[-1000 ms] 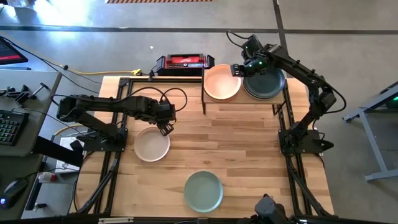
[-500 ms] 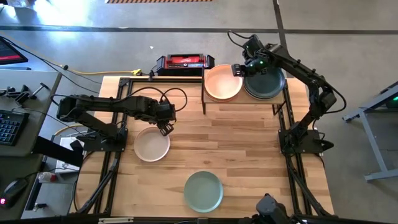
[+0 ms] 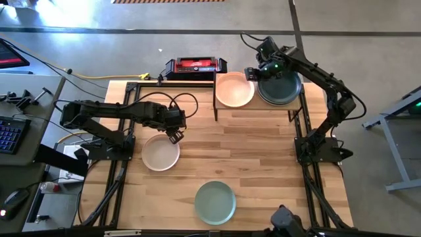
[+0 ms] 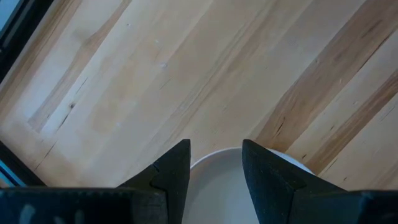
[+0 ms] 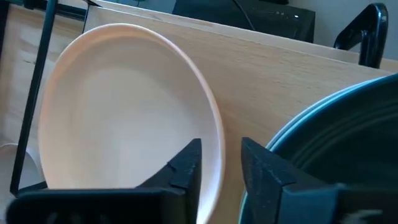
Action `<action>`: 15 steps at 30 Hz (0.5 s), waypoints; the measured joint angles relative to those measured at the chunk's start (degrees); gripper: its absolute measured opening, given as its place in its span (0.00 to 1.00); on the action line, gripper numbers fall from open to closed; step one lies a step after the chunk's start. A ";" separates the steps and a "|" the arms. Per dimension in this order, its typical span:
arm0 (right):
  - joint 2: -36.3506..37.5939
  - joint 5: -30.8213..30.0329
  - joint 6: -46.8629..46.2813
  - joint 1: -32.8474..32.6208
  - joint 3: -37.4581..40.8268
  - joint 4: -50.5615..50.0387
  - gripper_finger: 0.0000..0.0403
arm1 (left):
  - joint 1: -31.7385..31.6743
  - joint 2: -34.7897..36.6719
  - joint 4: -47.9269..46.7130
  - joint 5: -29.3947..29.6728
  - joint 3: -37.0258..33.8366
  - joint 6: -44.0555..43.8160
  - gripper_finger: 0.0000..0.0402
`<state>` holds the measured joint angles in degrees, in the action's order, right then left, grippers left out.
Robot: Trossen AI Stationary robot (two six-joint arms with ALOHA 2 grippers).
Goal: Place and stack plates onto a shelf
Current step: Stack the light pink plate on top of the light orange plate on the shelf
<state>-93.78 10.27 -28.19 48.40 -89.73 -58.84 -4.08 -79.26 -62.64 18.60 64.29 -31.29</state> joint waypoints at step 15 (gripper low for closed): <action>0.14 5.95 6.17 -1.21 -5.42 -5.46 0.28 | 0.00 0.00 0.01 -0.01 0.00 -0.02 0.34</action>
<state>-93.64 16.22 -22.02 47.20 -95.15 -64.31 -4.08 -79.26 -62.63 18.59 64.29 -31.31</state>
